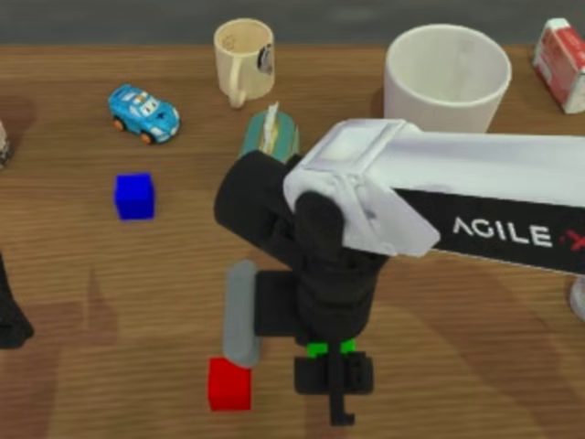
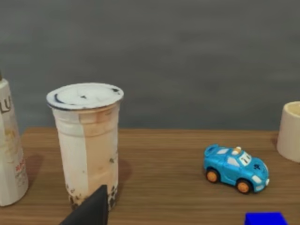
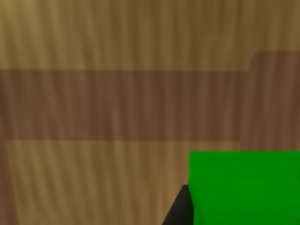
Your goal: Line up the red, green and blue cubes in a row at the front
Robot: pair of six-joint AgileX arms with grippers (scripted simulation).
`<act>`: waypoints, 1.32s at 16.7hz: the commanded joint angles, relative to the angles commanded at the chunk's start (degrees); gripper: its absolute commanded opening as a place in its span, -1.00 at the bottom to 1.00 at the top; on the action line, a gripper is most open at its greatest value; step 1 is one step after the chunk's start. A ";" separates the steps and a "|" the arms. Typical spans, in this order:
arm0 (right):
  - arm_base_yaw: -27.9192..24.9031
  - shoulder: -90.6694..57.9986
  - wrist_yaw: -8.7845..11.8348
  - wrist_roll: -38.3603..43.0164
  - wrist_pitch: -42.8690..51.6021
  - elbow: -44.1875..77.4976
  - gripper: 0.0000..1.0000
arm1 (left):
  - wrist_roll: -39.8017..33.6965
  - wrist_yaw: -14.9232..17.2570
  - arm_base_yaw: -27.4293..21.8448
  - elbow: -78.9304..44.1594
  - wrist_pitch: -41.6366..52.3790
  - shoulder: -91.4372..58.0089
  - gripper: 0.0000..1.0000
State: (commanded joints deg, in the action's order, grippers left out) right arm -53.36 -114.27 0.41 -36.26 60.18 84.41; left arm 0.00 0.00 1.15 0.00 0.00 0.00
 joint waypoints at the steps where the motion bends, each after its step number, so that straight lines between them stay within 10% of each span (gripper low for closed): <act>1: 0.00 -0.64 -0.02 0.04 -2.02 -1.23 -1.00 | 0.00 0.00 0.00 0.00 0.00 0.00 1.00; 10: -0.15 -4.18 -0.04 0.11 -12.20 -7.64 -1.00 | 0.00 0.00 0.00 0.00 0.00 0.00 1.00; 22: -0.15 -4.18 -0.04 0.11 -12.20 -7.64 0.81 | 0.00 0.00 0.00 0.00 0.00 0.00 1.00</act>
State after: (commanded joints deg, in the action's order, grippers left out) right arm -53.52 -118.45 0.36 -36.15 47.97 76.77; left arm 0.00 0.00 1.15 0.00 0.00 0.00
